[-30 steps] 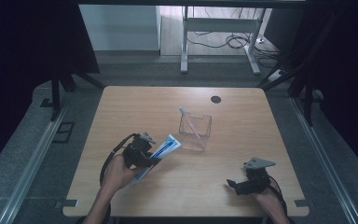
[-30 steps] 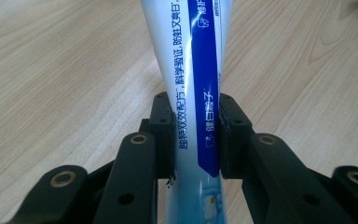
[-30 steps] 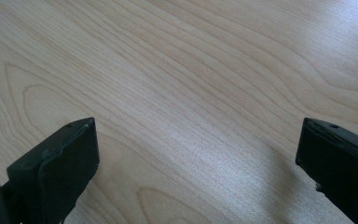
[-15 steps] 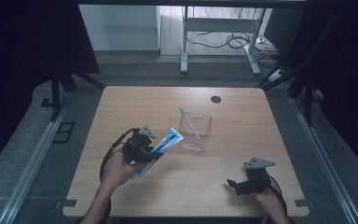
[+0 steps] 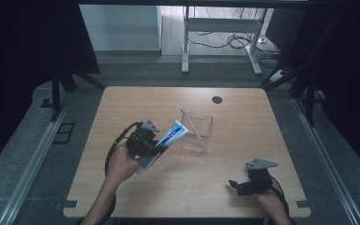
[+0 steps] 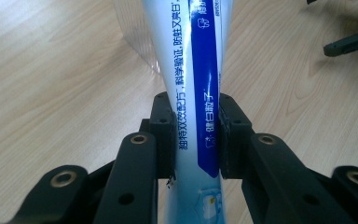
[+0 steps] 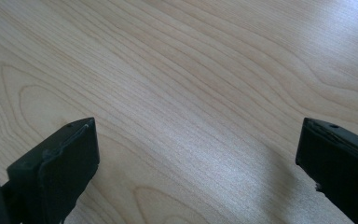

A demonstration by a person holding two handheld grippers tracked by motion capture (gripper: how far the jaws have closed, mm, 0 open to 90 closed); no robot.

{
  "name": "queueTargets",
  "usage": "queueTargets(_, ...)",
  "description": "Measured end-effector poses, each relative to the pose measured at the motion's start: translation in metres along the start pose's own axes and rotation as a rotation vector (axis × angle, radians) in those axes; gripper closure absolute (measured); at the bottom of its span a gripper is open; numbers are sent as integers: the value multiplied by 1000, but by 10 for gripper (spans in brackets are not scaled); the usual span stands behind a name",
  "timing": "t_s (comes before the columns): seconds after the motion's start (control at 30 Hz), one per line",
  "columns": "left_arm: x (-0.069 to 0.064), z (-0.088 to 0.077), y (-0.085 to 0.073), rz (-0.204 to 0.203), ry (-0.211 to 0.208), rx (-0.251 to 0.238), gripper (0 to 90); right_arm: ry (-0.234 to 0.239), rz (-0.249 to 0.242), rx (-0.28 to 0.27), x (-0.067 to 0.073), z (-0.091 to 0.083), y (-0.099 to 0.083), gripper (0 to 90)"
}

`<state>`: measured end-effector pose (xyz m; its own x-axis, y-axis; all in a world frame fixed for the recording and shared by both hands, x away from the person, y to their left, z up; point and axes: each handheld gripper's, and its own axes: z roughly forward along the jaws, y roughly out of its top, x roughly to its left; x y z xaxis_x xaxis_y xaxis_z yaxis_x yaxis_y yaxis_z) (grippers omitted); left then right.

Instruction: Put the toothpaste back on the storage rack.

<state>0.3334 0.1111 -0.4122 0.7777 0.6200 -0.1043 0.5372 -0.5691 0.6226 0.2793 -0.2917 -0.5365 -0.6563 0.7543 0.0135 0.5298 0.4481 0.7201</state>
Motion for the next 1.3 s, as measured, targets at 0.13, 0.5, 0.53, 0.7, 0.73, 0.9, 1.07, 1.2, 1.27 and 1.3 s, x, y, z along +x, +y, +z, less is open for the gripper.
queueTargets(0.13,0,0,5,1,0,-17,718,1,-1,0,0,0,0,0)
queueTargets(0.5,1,0,20,8,6,-45,719,4,3,-4,-1,0,0,0)
queueTargets(0.53,1,0,21,11,7,-47,719,4,3,-3,-1,0,0,0)
queueTargets(0.7,3,0,28,10,9,-66,720,6,6,-4,-1,0,0,0)
queueTargets(0.73,4,-1,29,15,8,-68,719,7,8,-3,-1,0,0,0)
queueTargets(0.9,5,-1,39,19,13,-85,720,10,6,-5,0,0,0,0)
queueTargets(1.07,5,2,50,29,16,-102,720,10,2,-6,-1,0,0,0)
queueTargets(1.2,5,6,58,33,17,-115,720,11,4,-5,-1,0,0,0)
queueTargets(1.27,5,9,61,36,21,-117,720,12,3,-7,-1,0,0,0)
queueTargets(1.3,5,11,63,41,22,-117,720,12,3,-7,-1,0,0,0)
